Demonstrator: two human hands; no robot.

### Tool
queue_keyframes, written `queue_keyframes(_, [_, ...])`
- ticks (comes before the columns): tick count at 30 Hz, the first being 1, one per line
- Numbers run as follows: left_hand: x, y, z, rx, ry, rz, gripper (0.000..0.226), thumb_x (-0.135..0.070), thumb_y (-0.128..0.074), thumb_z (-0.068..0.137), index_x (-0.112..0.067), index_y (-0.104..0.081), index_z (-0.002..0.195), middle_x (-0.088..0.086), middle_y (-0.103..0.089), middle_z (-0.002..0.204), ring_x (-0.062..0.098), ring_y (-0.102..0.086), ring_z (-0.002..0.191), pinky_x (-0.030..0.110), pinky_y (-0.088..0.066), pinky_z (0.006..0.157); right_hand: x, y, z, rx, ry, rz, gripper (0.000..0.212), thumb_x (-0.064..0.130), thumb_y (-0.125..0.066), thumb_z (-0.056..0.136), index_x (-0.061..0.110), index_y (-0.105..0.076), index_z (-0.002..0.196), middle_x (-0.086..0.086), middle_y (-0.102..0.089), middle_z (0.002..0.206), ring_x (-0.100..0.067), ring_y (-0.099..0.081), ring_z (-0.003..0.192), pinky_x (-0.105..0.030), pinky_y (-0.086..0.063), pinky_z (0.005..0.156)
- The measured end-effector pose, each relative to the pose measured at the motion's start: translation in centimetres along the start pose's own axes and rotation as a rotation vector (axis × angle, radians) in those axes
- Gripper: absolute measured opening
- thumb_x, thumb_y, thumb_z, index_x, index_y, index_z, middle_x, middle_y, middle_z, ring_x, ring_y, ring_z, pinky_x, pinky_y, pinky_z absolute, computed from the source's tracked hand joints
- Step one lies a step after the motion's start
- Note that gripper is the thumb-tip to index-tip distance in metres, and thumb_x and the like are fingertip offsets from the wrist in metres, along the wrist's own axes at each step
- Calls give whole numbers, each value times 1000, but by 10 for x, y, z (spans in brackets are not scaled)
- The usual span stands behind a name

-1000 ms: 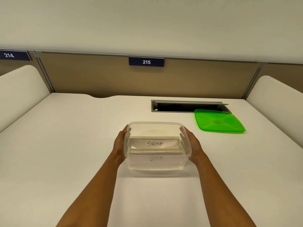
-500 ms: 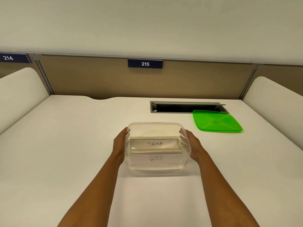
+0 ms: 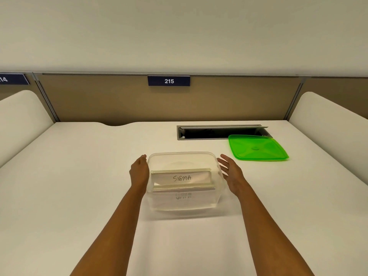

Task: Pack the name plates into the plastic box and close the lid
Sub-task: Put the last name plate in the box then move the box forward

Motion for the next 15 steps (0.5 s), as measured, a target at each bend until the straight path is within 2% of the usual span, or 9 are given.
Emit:
queue_keyframes(3, [-26, -8, -8, -98, -151, 79, 44, -27, -31, 101, -9, -52, 135, 11, -51, 142, 30, -44, 134, 39, -32, 113, 9, 13, 8, -23, 45, -19, 39, 24, -32, 102, 10, -50, 134, -11, -53, 138, -28, -49, 124, -39, -37, 106])
queue_keyframes(5, [-43, -20, -13, -129, -242, 104, 44, -27, -31, 102, -9, -52, 136, 10, -52, 142, 27, -44, 135, 37, -32, 114, 21, 24, 15, -45, 87, -45, 39, 21, -31, 102, 6, -50, 133, -12, -55, 128, -28, -49, 123, -39, -38, 105])
queue_keyframes(8, [-66, -49, -20, -118, -337, 81, 42, -27, -32, 102, -11, -54, 134, 6, -54, 141, 23, -45, 135, 35, -32, 113, 43, 47, 32, -104, 137, -50, 38, 19, -33, 102, 2, -52, 130, -7, -55, 113, -22, -50, 106, -34, -40, 92])
queue_keyframes(12, [-85, -106, -25, -67, -326, -24, 39, -25, -34, 100, -14, -60, 128, 3, -59, 135, 21, -50, 129, 35, -35, 113, 75, 87, 61, -157, 183, -102, 36, 18, -35, 101, 2, -55, 127, -6, -56, 109, -20, -50, 102, -22, -43, 73])
queue_keyframes(15, [-91, -155, -29, -20, -279, -105, 36, -27, -39, 99, -13, -63, 122, 3, -65, 111, 17, -55, 105, 26, -41, 94, 94, 118, 82, -185, 211, -163, 35, 19, -36, 101, 3, -57, 124, -5, -57, 108, -18, -51, 101, -18, -42, 71])
Point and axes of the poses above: each hand's wrist, its own z-axis towards the middle knuckle, its own y-axis out of the back of the hand, x = y × z, the point moved 5 cm from there along z, towards the middle knuckle
